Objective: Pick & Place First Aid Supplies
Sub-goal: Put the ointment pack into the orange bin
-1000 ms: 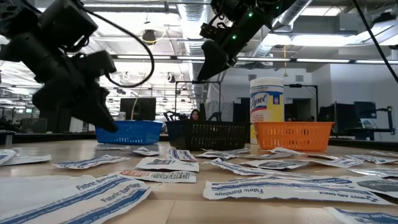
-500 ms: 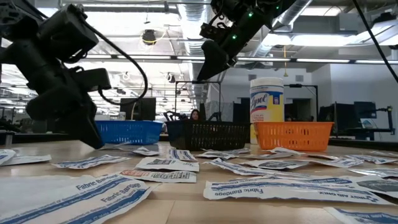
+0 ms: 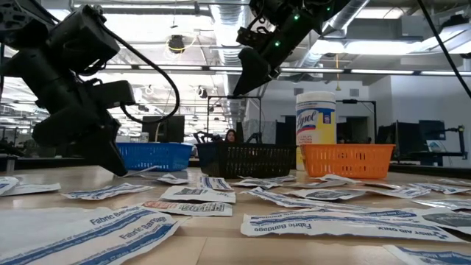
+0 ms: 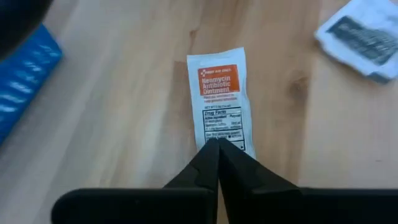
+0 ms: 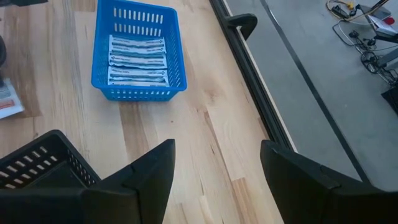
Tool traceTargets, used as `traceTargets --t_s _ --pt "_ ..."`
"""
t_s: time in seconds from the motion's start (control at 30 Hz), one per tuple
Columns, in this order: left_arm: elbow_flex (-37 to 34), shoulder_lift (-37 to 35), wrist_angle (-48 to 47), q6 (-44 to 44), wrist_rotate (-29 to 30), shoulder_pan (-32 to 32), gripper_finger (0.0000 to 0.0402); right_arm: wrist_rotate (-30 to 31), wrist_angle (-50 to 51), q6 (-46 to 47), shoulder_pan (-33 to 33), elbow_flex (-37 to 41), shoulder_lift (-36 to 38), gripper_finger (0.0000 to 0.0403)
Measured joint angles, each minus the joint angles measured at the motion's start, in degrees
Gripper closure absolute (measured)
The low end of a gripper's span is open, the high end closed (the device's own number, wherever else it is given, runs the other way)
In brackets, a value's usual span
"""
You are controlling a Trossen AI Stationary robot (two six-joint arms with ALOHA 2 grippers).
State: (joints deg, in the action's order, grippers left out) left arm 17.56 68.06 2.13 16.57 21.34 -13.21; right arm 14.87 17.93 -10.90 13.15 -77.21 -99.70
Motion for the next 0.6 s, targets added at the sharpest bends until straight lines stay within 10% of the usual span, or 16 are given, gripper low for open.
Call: traceTargets --t_s 0.37,0.6 --pt "-0.19 -0.35 1.34 -2.63 4.13 0.11 0.0395 -19.98 -5.38 9.76 -2.12 3.79 0.06 0.0173" --pt "-0.13 -0.01 1.78 -2.61 4.11 0.13 0.0395 -20.87 -8.53 2.03 -7.83 1.74 -3.29 0.0181"
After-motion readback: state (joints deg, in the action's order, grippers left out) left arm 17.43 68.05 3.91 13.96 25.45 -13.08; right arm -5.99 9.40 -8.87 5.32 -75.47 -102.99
